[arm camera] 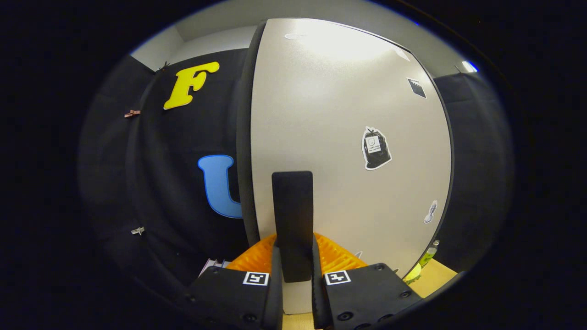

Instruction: Open the shoe cabinet door, grab the shoes and put them into the shoe cabinet, then close the shoe cabinet door.

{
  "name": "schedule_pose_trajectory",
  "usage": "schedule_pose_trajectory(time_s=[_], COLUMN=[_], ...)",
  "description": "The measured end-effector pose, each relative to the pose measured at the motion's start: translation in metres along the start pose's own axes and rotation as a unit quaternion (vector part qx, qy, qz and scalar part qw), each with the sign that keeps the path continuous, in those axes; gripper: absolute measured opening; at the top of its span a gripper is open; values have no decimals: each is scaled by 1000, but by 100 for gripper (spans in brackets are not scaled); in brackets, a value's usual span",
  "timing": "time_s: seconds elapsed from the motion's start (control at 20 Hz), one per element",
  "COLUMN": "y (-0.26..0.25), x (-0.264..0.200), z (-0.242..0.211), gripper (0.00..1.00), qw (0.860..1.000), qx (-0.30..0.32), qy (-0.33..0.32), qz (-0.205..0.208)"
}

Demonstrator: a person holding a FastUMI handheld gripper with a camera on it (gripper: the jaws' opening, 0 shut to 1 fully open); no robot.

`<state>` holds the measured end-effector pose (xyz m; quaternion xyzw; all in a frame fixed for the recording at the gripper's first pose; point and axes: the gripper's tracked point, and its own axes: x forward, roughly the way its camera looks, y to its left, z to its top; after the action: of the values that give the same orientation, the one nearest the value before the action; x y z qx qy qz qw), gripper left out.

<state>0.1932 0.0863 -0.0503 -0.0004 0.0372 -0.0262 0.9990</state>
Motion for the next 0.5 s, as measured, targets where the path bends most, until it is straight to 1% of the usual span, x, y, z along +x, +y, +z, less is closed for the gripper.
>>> schedule_pose_trajectory(time_s=[0.15, 0.5], y=[-1, -26], x=[-15, -72], z=[1, -2], gripper=[29, 29], qw=[1000, 999], qx=[-7, 10], qy=[2, 16], qz=[5, 43])
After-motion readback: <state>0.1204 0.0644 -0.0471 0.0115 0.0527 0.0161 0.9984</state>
